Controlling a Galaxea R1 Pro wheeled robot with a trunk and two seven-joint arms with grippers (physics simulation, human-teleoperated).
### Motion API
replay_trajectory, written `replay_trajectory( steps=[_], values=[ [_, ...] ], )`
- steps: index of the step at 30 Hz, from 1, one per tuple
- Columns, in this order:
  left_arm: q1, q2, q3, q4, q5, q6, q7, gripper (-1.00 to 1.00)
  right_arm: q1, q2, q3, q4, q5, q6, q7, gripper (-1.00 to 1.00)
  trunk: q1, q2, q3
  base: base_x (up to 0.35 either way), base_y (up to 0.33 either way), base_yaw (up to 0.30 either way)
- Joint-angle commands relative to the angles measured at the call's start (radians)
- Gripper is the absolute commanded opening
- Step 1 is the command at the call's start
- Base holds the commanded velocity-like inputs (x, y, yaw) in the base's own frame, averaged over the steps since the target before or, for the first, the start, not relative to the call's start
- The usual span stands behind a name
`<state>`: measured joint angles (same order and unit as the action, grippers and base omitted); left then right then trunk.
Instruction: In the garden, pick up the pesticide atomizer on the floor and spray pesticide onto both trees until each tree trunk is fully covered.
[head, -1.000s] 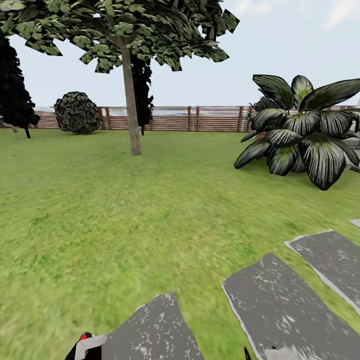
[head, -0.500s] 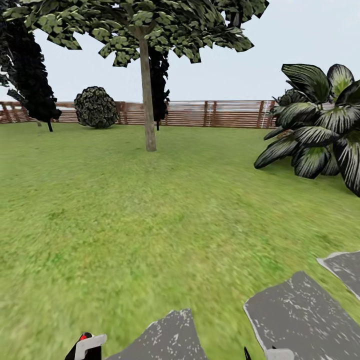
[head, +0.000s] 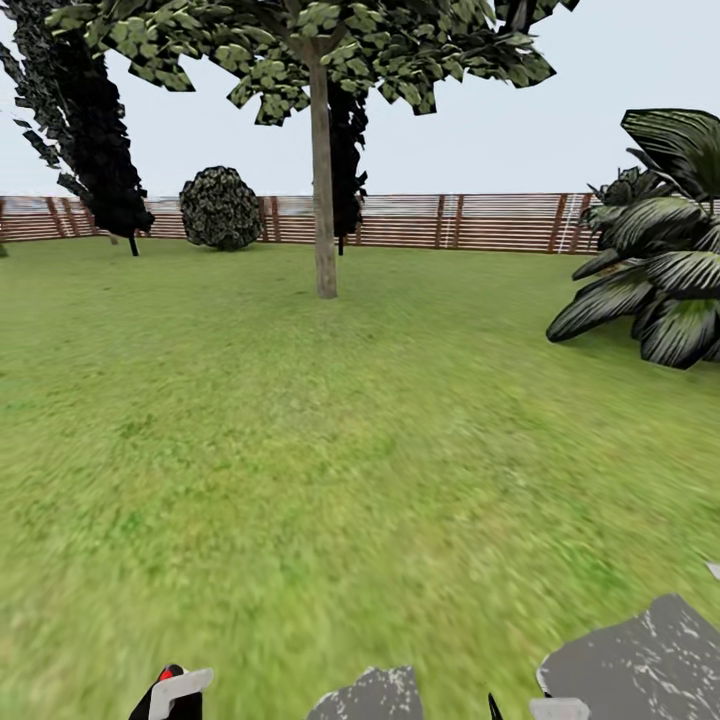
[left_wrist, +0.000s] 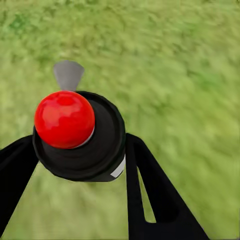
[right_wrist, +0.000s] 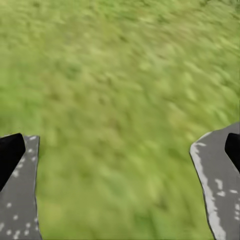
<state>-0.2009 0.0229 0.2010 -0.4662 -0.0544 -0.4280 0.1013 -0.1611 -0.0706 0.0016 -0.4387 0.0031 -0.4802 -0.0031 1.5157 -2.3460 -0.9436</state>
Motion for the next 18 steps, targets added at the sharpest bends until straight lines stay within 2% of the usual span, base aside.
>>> replay_trajectory(
  steps=[1,18],
  values=[
    [0.000,0.000,0.000,0.000,0.000,0.000,0.000,-1.00,0.000,0.000,0.000,0.000,0.000,0.000,0.000,1.00,0.000,0.000,0.000,0.330,0.077,0.017],
    [0.000,0.000,0.000,0.000,0.000,0.000,0.000,-1.00,0.000,0.000,0.000,-0.001,0.000,0.000,0.000,1.00,0.000,0.000,0.000,0.330,0.077,0.002]
  ],
)
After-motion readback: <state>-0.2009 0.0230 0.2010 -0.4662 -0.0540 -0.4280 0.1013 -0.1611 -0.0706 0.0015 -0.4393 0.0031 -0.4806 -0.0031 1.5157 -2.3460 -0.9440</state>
